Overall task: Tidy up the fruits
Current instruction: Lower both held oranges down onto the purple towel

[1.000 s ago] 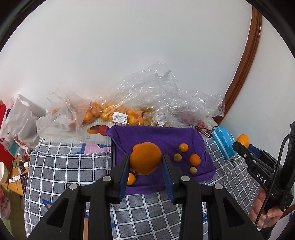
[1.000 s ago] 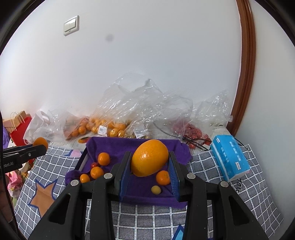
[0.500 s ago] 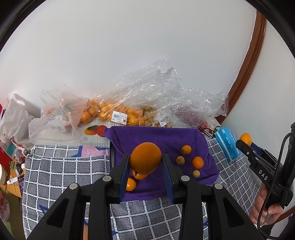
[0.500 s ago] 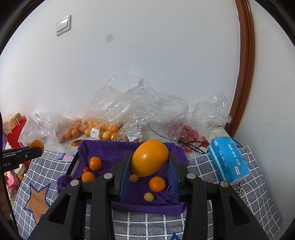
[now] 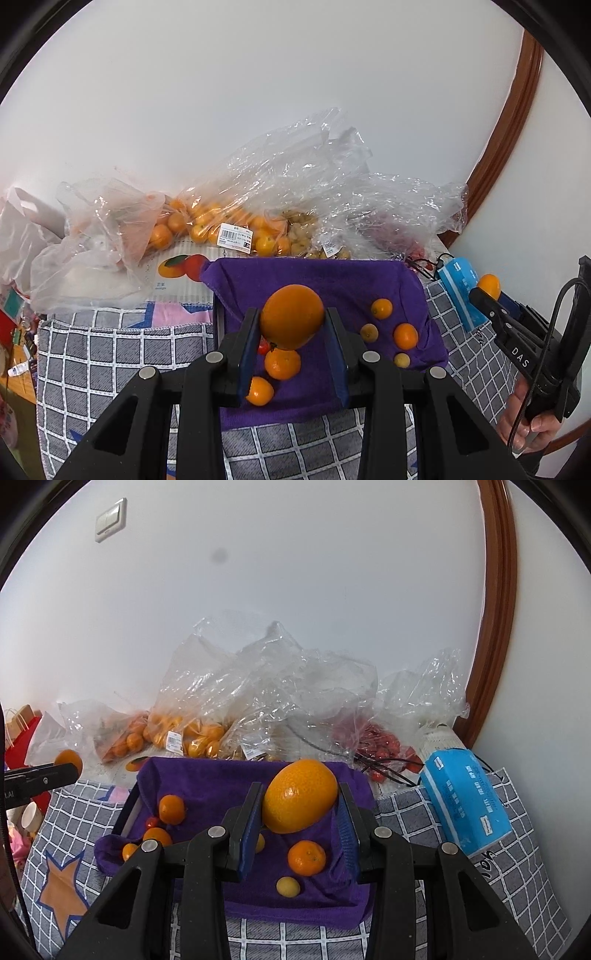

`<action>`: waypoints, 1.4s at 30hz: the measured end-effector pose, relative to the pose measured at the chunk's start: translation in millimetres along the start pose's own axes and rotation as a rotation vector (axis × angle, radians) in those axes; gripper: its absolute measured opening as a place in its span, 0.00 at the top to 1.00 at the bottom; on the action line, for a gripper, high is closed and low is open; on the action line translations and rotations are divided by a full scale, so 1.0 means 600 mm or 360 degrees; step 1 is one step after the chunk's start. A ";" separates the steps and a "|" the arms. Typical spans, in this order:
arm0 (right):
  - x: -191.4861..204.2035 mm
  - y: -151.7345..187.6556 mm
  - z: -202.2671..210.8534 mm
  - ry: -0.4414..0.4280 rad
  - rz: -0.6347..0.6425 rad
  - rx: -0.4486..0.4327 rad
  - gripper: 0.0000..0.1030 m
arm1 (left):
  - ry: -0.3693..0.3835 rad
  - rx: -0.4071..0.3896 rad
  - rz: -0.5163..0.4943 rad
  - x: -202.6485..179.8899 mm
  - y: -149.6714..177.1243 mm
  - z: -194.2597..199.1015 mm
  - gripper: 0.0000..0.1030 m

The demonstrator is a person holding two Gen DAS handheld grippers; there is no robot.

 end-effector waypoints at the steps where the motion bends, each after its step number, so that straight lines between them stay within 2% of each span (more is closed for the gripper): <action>1: -0.004 0.000 -0.005 0.0002 0.0001 0.0004 0.63 | 0.0000 0.0004 0.0002 0.000 -0.001 -0.006 0.68; 14: -0.027 -0.007 -0.075 0.0007 0.0016 0.0056 0.63 | -0.0004 0.0080 0.0050 0.000 -0.021 -0.084 0.68; 28: -0.062 0.021 -0.146 -0.0006 -0.0031 0.0173 0.63 | -0.0010 0.0163 0.0023 -0.021 -0.028 -0.160 0.68; 42: -0.082 0.033 -0.176 -0.0004 -0.0054 0.0237 0.63 | -0.0013 0.0221 0.0014 -0.034 -0.031 -0.205 0.68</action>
Point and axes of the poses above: each gripper's, at about its wrist camera, not at the fingertips, and z roughly against the way its jaws point, x to its left, y to its underside, the point moved 7 cm from there along -z, roughly the way its jaws point, and after that the axes turned 14 degrees about -y, right-handed, at the moved point
